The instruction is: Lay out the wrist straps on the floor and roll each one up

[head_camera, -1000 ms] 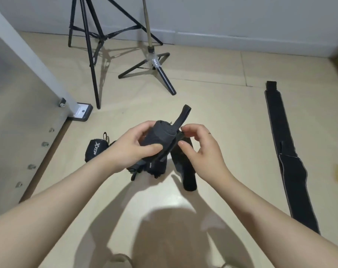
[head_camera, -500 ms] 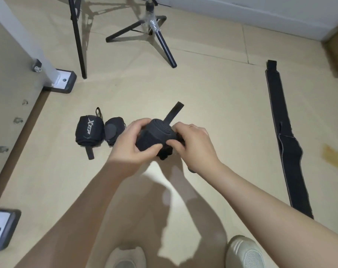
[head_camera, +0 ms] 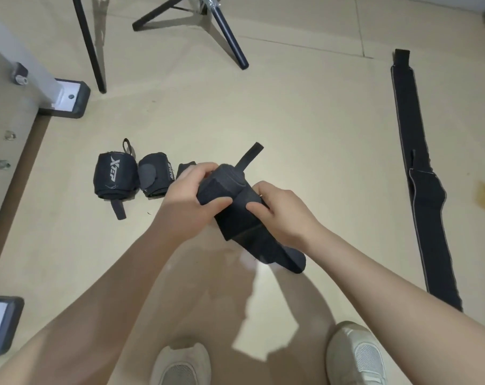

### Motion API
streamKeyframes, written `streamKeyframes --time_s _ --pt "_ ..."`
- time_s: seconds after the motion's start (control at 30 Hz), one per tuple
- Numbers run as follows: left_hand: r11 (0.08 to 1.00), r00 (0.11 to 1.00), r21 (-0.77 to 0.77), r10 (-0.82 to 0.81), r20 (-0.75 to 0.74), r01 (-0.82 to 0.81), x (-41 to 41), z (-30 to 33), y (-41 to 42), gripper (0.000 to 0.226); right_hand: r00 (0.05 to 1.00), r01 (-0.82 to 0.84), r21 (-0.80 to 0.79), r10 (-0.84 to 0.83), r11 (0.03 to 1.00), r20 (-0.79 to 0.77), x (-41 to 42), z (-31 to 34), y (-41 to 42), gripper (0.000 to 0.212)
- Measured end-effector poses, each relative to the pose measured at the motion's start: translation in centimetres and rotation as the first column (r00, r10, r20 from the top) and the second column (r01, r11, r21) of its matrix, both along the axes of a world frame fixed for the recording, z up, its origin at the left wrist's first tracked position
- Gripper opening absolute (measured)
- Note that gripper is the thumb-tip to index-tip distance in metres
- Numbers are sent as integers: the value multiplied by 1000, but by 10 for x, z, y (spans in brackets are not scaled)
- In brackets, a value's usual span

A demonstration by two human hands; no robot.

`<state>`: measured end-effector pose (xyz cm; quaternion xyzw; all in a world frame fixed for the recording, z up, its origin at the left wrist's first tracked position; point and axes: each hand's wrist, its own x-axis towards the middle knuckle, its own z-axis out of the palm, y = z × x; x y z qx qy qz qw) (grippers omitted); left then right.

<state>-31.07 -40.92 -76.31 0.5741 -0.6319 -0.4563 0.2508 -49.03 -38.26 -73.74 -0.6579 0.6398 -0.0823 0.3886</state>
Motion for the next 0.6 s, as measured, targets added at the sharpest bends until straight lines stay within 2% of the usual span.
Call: streamKeyframes --time_s 0.07,0.13,0.2,0.27,0.37,0.47,0.53,0.6 --pt "999 1000 49 -20 -20 21 -2 4 -4 44 997 21 38 -24 999 74 -9 -2 2 12" --pt "991 996 116 -51 -78 60 -2 9 -7 42 1000 -28 18 28 999 6 -16 -6 7 15" --pt "985 991 119 -118 -65 125 -8 15 -7 42 997 -43 -23 42 999 -57 -22 -11 12 14" --pt "986 987 62 -159 12 158 -16 18 -8 42 997 -29 -75 24 997 -76 -24 -13 18 9" --pt "988 979 24 -153 133 151 -28 14 -9 40 978 -39 -157 6 987 -206 -21 -10 25 18" --pt "986 955 26 -168 245 167 -37 7 -10 48 966 -17 -142 -21 990 -259 -14 -1 28 10" --pt "984 937 34 -175 303 173 -41 5 -12 51 969 -36 -92 12 995 -246 -14 3 28 14" --pt "983 916 37 -183 358 182 -44 6 -14 53 988 -8 -37 2 999 -158 -17 6 25 21"
